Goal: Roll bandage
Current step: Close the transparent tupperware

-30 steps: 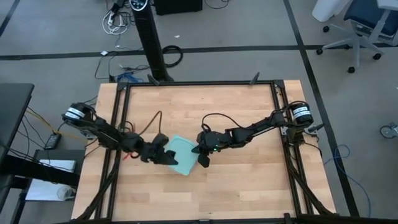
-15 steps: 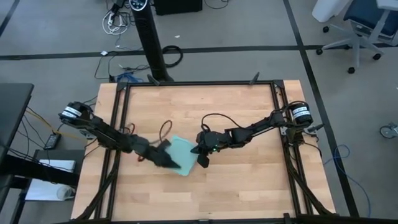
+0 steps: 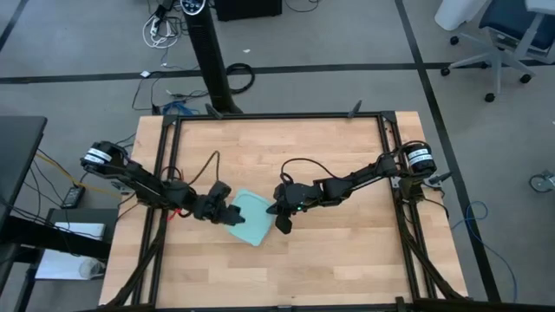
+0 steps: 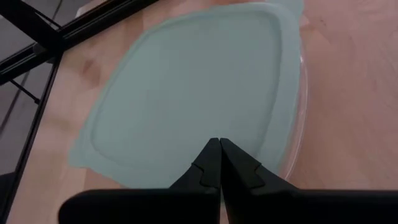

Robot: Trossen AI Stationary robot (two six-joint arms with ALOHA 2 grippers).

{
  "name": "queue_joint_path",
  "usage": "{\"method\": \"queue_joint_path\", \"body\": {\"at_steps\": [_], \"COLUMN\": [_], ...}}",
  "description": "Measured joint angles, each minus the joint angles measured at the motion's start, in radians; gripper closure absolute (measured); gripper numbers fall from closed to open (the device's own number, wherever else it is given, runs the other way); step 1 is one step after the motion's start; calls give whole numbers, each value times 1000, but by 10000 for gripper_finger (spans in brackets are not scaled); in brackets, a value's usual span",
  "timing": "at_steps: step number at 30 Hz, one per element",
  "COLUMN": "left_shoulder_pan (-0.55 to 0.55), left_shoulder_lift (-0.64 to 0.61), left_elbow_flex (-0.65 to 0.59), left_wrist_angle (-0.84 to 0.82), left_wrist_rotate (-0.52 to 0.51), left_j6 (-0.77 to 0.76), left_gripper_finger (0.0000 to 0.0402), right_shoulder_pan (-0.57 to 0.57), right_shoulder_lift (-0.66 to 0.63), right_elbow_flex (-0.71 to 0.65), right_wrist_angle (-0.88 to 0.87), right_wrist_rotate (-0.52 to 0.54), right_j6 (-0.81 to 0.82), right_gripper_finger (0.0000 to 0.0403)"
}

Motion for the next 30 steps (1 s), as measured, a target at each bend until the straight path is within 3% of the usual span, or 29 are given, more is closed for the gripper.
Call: {"method": "queue_joint_path", "body": {"at_steps": [3, 17, 20, 25, 30], "left_shoulder_pan": [7, 61, 62, 62, 61], "left_shoulder_lift": [0, 0, -2, -3, -2], "left_elbow_flex": [36, 45, 49, 48, 48], "left_wrist_angle": [-77, -462, -545, -550, -549], "left_wrist_rotate": [48, 58, 52, 46, 46], "left_j6": [2, -2, -4, 1, -3], "left_gripper_finger": [337, 337, 337, 337, 337], "right_shoulder_pan": [-2, -8, -8, 12, 54], "right_shoulder_lift": [0, -3, -33, -124, -131], "right_elbow_flex": [0, 0, -4, 0, -2], "right_wrist_angle": [3, 4, -16, -14, 81], "right_wrist_rotate": [-1, -10, -1, 18, -57], "right_j6": [1, 48, -3, -12, 84], "right_gripper_finger": [403, 403, 403, 403, 403]}}
